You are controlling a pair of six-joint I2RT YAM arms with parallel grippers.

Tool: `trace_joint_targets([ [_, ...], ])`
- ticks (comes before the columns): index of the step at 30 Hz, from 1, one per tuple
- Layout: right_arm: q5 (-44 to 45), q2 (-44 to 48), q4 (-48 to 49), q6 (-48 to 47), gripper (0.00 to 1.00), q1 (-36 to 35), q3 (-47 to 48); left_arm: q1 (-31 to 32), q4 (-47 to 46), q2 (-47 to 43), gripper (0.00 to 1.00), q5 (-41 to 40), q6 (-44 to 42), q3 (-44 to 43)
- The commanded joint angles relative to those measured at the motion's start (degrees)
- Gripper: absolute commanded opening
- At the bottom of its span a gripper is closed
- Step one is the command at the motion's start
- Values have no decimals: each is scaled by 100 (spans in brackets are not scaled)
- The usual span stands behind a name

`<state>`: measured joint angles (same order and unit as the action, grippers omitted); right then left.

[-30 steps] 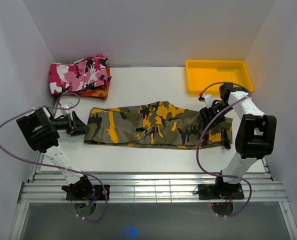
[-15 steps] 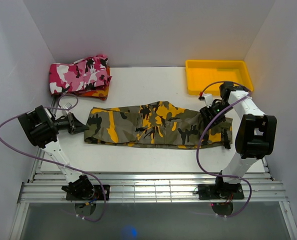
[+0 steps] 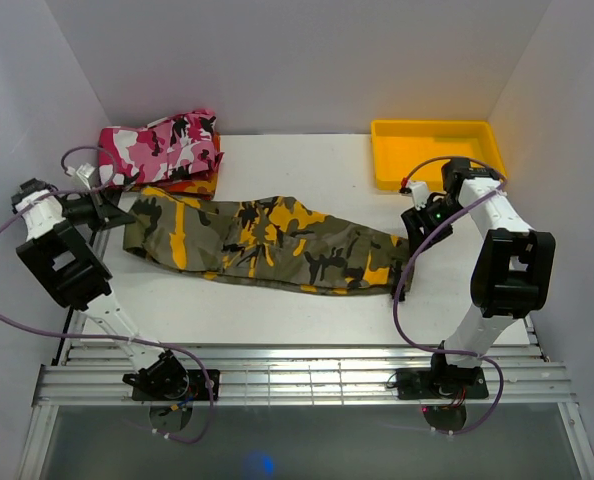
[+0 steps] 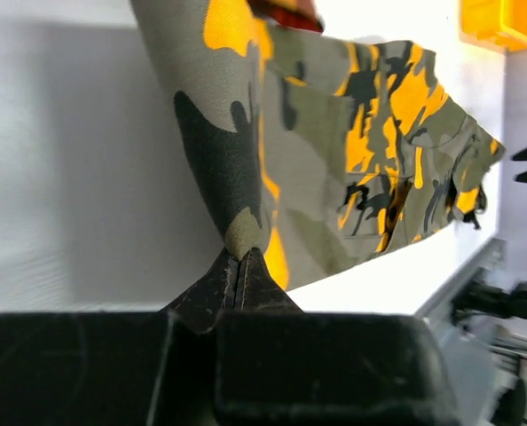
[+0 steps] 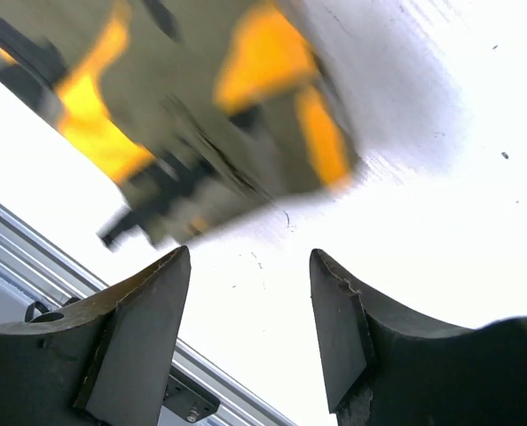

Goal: Fold and stack the trousers
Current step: Fold the trousers

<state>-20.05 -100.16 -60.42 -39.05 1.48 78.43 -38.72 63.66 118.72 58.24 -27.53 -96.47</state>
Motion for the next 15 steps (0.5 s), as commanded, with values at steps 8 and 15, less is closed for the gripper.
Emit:
trace_joint_targets([
  [8, -482, 190, -198, 64, 57, 99, -214, 979, 850, -1841, 0, -348, -482, -619],
  [15, -807, -65, -22, 213, 38, 64, -610, 2788, 402, -2291, 0, -269, 589, -391],
])
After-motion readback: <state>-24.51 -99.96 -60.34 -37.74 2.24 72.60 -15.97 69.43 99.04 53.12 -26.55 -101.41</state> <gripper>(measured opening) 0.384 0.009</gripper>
